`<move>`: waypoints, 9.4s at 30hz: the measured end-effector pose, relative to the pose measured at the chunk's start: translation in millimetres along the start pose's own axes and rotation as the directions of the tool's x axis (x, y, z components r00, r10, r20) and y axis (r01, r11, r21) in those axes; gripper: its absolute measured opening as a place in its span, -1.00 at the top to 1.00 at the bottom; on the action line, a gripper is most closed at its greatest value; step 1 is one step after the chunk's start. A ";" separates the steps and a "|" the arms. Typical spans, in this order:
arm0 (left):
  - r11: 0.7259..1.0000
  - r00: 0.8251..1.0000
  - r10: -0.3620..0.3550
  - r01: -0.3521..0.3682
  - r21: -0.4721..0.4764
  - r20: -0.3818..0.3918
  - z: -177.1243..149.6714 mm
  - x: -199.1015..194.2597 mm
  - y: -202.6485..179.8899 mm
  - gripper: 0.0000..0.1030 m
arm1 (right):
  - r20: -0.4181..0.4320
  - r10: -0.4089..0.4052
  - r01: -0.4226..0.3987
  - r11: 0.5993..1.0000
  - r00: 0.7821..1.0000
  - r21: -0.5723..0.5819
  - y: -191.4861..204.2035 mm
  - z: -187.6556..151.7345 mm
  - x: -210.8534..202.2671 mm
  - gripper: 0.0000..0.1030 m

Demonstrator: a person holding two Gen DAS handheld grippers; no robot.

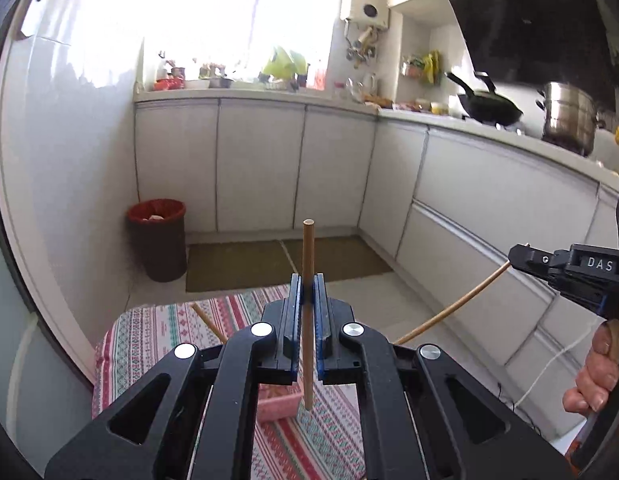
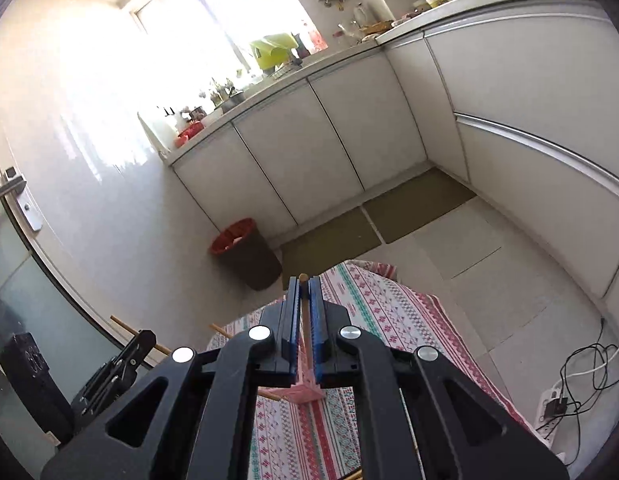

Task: Organize utensils
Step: 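Open the left gripper to drop the chopstick into the basket, then move the left gripper back down to the chopstick pile, then close the left gripper on a third chopstick, then lift the chopstick upright with the left gripper while the right gripper closes on another chopstick, then carry both held chopsticks upright above the pink basket, then open both grippers to drop the chopsticks into the pink basket, then move both grippers down to the remaining bamboo chopsticks on the cloth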

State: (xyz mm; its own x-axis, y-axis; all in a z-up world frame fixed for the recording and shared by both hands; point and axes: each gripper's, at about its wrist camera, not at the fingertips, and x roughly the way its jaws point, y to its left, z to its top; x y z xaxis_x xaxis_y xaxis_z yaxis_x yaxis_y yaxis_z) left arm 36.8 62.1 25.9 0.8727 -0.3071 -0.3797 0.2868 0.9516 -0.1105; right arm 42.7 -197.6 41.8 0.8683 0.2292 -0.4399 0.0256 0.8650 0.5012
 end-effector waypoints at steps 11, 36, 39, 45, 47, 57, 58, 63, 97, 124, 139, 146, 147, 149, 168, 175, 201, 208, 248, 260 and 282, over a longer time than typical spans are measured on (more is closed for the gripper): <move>0.995 0.994 0.094 -0.093 -0.021 0.051 14.4 27.5 11.6 0.91 | -0.025 0.053 -0.054 0.999 0.998 -0.009 18.0 16.7 50.4 0.90; 0.968 0.981 0.190 -0.180 -0.172 0.040 8.9 10.3 60.5 -0.02 | -0.093 -0.001 -0.008 0.996 0.996 -0.087 43.5 -33.4 133.7 0.90; 0.968 0.979 0.200 -0.190 -0.166 0.041 8.7 9.9 59.5 -0.06 | -0.108 -0.001 -0.011 0.994 0.994 -0.112 48.0 -38.4 138.5 0.82; 0.966 0.979 0.201 -0.193 -0.170 0.030 7.6 9.4 60.2 -0.16 | -0.077 -0.009 0.002 0.995 0.997 -0.095 41.5 -34.2 125.0 0.05; 0.968 0.980 0.199 -0.193 -0.158 0.020 6.2 11.0 56.8 -0.26 | -0.074 -0.023 0.016 0.996 0.997 -0.090 36.5 -31.5 119.9 -0.02; 0.989 0.984 0.138 -0.143 -0.034 -0.113 -22.7 27.8 21.3 -0.81 | -0.054 -0.130 0.130 0.992 0.990 -0.006 -16.5 -36.5 85.8 -0.87; 0.991 0.981 0.130 -0.133 -0.014 -0.147 -28.5 32.7 17.6 -0.85 | -0.068 -0.152 0.152 0.988 0.986 -0.014 -23.1 -40.2 84.0 -0.87; 0.995 0.934 0.071 -0.040 0.093 -0.351 -75.2 60.5 -2.8 -0.86 | -0.184 -0.277 0.265 0.960 0.943 -0.087 -67.6 -63.3 81.1 -0.87; 0.913 0.474 0.049 0.335 0.232 -0.879 -236.9 200.0 -121.2 0.06 | -0.608 -0.180 0.443 0.840 0.774 0.314 -217.7 -124.2 82.4 -0.87; 0.921 0.831 -0.090 0.279 0.271 -0.549 -123.4 85.4 -97.5 0.84 | -0.733 -0.153 0.478 0.840 0.662 0.257 -198.5 -185.1 144.0 -0.63; 0.936 0.897 -0.099 0.230 0.264 -0.432 -95.1 39.6 -66.2 0.86 | -0.736 -0.325 0.579 0.808 0.594 0.110 -156.3 -208.8 184.9 0.37; 0.949 0.908 -0.084 0.199 0.246 -0.410 -89.9 38.4 -56.8 0.86 | -0.706 -0.296 0.546 0.823 0.643 0.153 -146.8 -213.3 192.6 0.80; 0.951 0.910 -0.081 0.193 0.242 -0.406 -89.6 38.2 -55.8 0.86 | -0.708 -0.257 0.533 0.823 0.658 0.196 -145.6 -214.6 195.9 0.83; 0.955 0.913 -0.079 0.185 0.234 -0.401 -87.9 38.0 -52.5 0.86 | -0.675 -0.243 0.504 0.835 0.697 0.219 -149.8 -205.7 192.4 0.84; 0.982 0.964 -0.085 0.125 0.145 -0.252 -42.8 -0.3 -20.1 0.86 | -0.442 -0.241 0.306 0.949 0.864 0.080 -87.4 -128.0 123.6 0.88; 0.991 0.981 -0.075 0.093 0.100 -0.179 -20.9 -14.6 -11.7 0.86 | -0.278 -0.238 0.250 0.968 0.931 0.007 -59.2 -88.0 74.9 0.90; 0.990 0.995 0.102 -0.102 -0.100 -0.002 20.9 29.7 26.3 0.86 | -0.094 0.005 -0.001 0.999 0.996 0.041 -7.1 22.1 17.3 0.91; 0.988 0.990 0.104 -0.114 -0.102 -0.098 -0.3 61.2 35.5 0.75 | -0.099 0.051 -0.046 0.998 0.994 0.052 5.4 19.1 27.5 0.91; 0.981 0.986 0.150 -0.158 -0.113 -0.072 -7.9 17.2 24.0 -0.79 | -0.035 -0.165 0.160 0.980 0.986 -0.119 2.2 -21.1 84.1 -0.79; 0.991 0.960 0.131 -0.121 0.057 -0.248 -46.2 42.3 -8.8 -0.86 | -0.072 -0.391 0.347 0.876 0.918 -0.335 -40.9 -66.0 73.1 -0.82; 0.894 0.498 -0.004 0.390 0.220 -0.867 -229.8 154.6 -127.0 0.07 | -0.352 -0.454 0.472 0.881 0.818 -0.040 -169.8 -88.2 32.9 -0.81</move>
State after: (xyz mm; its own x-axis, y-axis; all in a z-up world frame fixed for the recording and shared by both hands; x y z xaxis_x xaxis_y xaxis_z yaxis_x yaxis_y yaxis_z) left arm 44.4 -103.3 -229.9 0.0902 -0.1458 -0.9852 0.6837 0.7284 -0.0452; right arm 23.2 -297.5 -123.5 0.5244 -0.0480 -0.8501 0.4123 0.8879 0.2042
